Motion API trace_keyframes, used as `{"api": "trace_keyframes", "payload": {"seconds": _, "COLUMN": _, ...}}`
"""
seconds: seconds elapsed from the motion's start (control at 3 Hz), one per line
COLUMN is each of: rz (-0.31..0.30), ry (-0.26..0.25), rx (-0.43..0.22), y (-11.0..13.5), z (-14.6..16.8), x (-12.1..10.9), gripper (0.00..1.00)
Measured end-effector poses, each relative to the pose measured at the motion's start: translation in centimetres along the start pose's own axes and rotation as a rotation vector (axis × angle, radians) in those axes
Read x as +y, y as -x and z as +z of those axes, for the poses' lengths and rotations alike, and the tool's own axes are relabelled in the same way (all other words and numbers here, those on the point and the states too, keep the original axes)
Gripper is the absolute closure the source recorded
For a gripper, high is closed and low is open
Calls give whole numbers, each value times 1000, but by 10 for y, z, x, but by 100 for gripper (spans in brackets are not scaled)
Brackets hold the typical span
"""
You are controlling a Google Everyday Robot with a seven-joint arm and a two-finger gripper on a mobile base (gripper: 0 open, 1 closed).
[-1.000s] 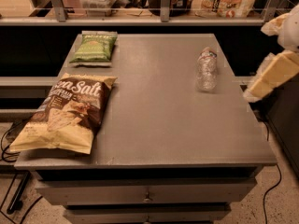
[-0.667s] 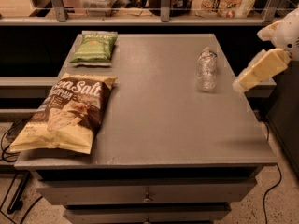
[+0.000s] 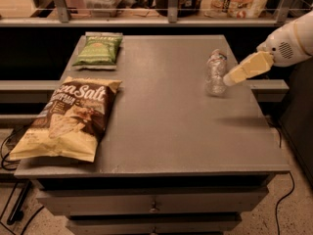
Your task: Move water bottle near green jalapeno chip bag
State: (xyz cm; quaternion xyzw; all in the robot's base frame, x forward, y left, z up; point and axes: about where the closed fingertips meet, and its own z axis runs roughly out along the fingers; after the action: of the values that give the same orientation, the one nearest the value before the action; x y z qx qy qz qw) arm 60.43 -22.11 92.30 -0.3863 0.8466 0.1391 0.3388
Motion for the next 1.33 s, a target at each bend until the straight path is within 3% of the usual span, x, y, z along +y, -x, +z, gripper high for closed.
{"api": "trace_keyframes", "payload": {"seconds": 0.67, "rz": 142, "ry": -3, "rx": 36, "y": -2, "z": 64, "x": -18, "gripper": 0}}
{"api": "trace_keyframes", "payload": {"seconds": 1.0, "rz": 184, "ry": 5, "rx": 60, "y": -3, "z": 87, "x": -17, "gripper": 0}}
{"api": "trace_keyframes", "payload": {"seconds": 1.33, "rz": 220, "ry": 10, "rx": 97, "y": -8, "z": 106, "x": -15, "gripper": 27}}
